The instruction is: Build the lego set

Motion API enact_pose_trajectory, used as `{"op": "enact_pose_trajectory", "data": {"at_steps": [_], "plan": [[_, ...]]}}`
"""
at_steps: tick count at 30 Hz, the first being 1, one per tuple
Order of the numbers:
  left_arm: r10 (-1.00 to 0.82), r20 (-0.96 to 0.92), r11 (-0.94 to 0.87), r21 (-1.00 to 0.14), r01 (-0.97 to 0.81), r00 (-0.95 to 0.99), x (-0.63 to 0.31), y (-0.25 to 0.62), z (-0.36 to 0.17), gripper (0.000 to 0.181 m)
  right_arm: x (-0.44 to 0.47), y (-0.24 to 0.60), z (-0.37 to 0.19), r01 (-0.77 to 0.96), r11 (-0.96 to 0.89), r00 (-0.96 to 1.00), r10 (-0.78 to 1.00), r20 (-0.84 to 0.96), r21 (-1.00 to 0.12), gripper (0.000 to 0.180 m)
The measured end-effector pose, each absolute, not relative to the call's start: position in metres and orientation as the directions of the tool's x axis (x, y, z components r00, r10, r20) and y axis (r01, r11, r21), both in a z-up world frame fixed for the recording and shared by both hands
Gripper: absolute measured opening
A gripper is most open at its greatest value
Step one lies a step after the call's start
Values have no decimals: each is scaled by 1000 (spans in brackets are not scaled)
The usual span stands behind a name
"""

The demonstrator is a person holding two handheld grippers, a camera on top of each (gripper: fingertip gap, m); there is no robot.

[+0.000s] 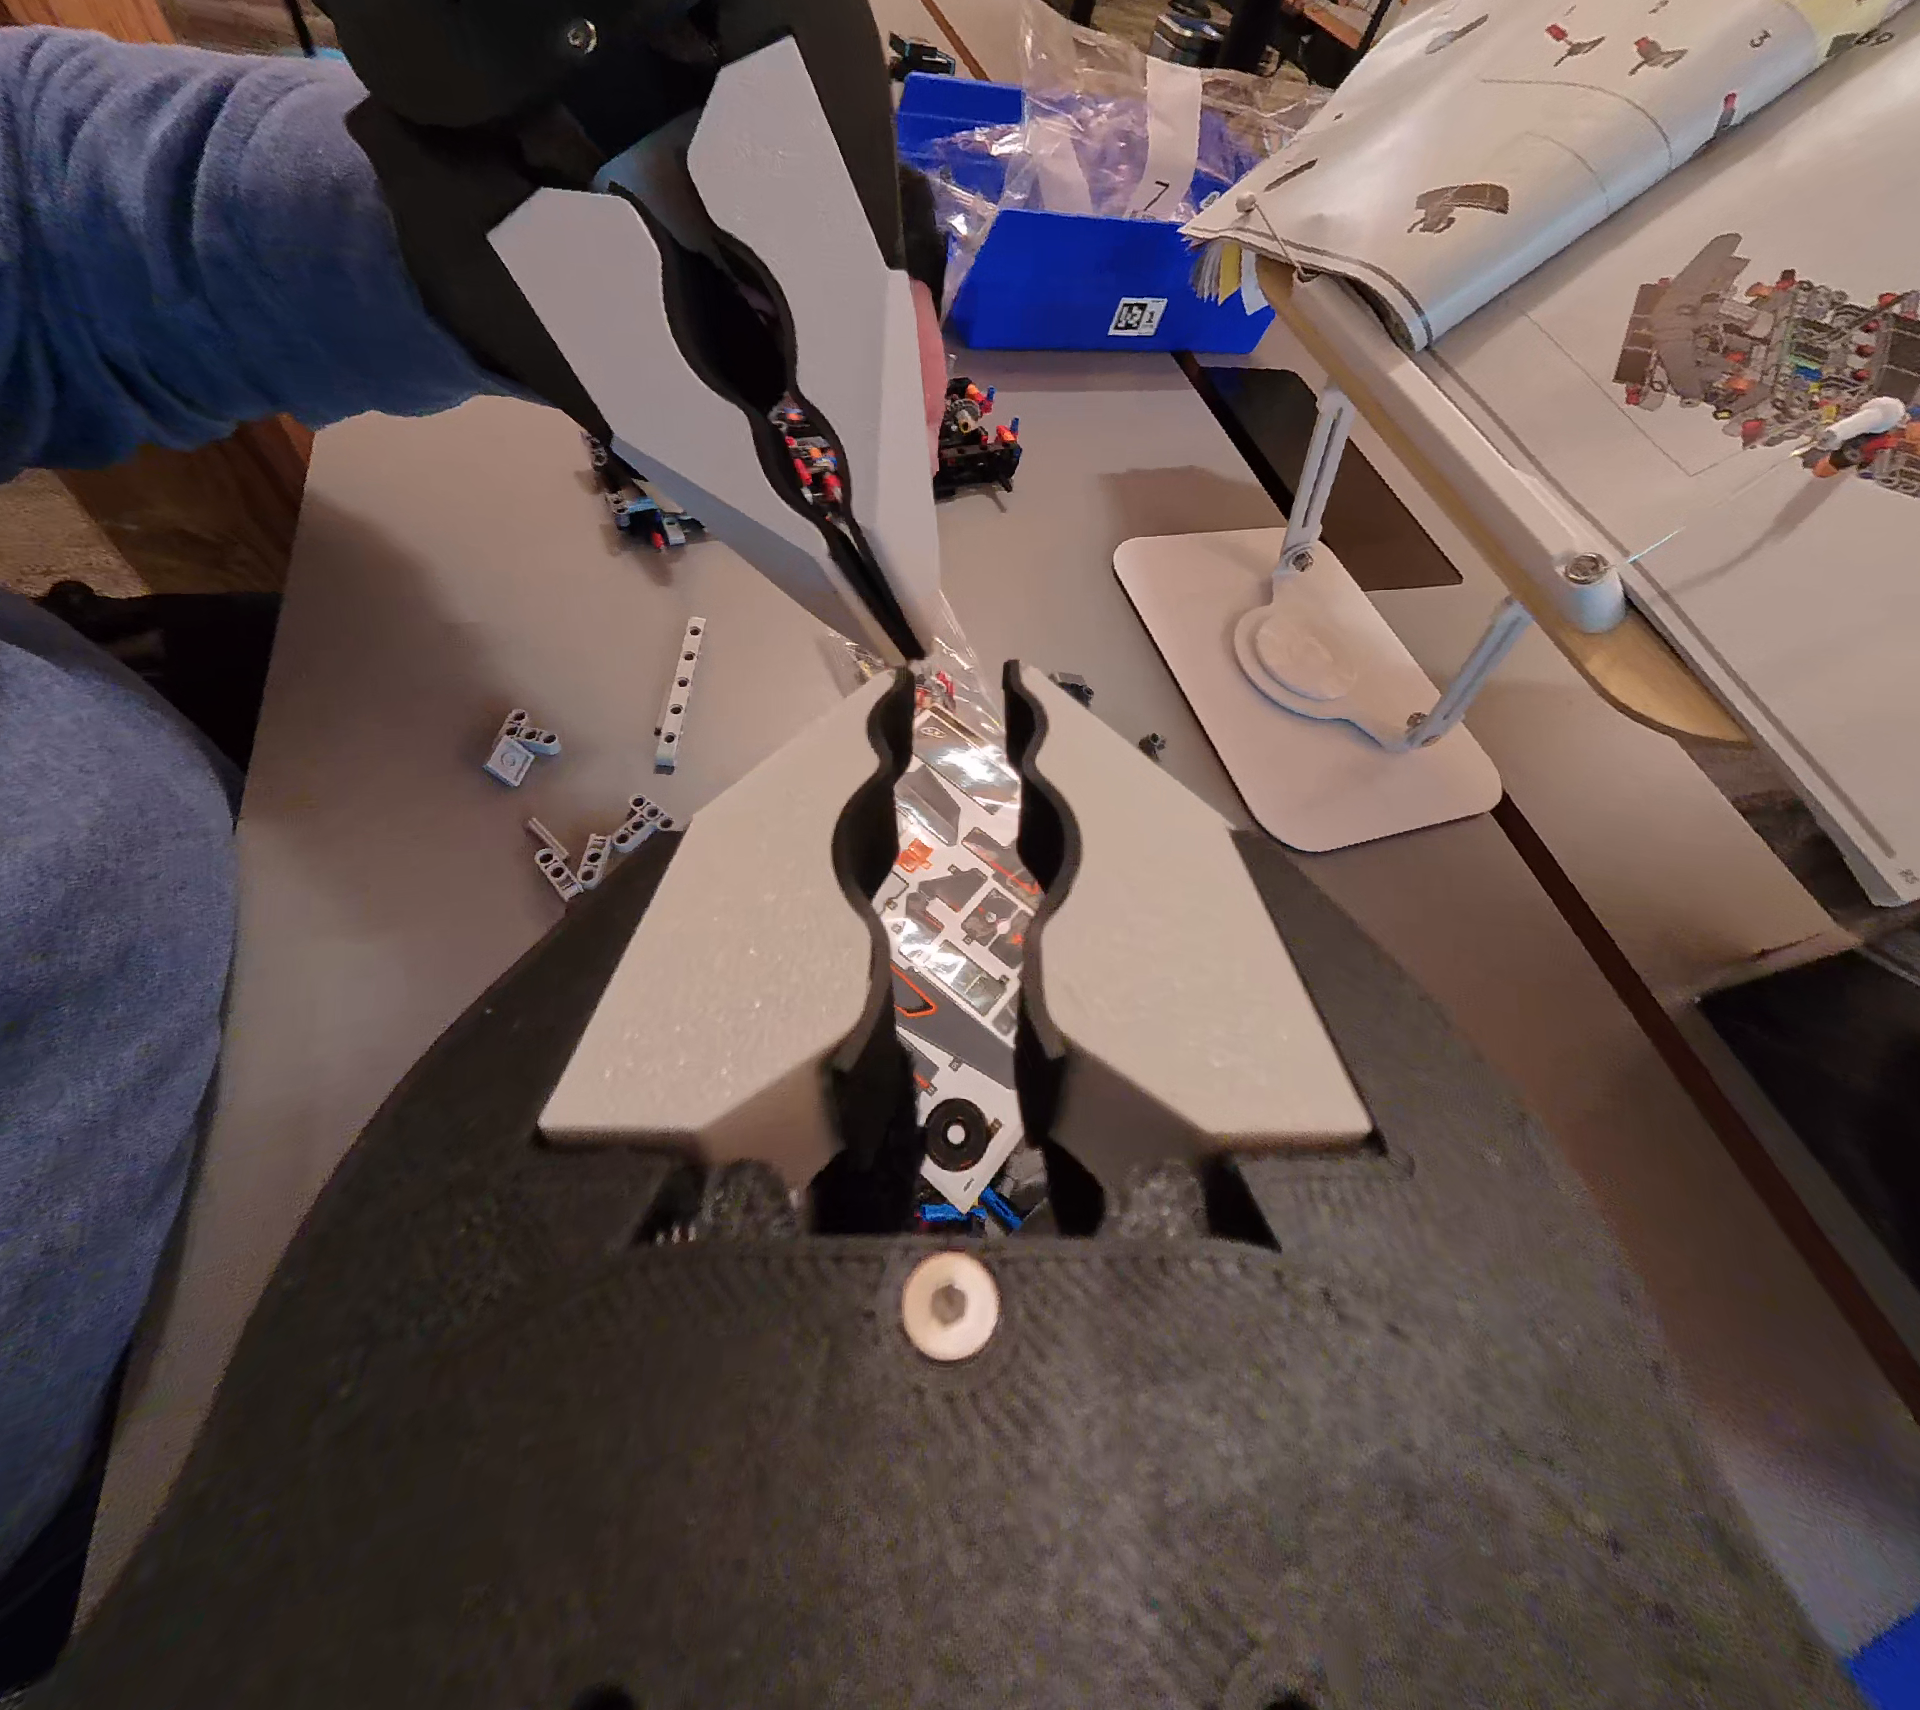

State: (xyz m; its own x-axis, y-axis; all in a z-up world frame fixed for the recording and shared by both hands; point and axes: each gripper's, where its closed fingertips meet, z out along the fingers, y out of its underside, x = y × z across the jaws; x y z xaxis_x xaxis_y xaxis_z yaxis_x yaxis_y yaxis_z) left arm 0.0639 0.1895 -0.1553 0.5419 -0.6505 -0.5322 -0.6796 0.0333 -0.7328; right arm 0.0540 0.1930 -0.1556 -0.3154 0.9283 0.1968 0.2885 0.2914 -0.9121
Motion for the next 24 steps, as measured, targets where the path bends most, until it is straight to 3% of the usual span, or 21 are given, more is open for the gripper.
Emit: {"op": "enact_pose_trajectory", "data": {"at_steps": [8,13,18,24], "plan": [[-642,-527,41,-749,-661,557,64,190,-151,0,55,193,-152,273,290,-312,928,201,-917,16],[-622,-440,53,-849,-526,648,61,192,-136,0,62,202,-139,202,187,-283,951,125,-962,18],[-630,-182,88,-983,-164,755,55,193,-103,0,66,207,-125,63,-97,-318,942,-112,-993,14],[-673,137,84,-962,259,727,49,198,-86,0,63,208,-107,-103,-426,-427,835,-347,-899,11]]}}
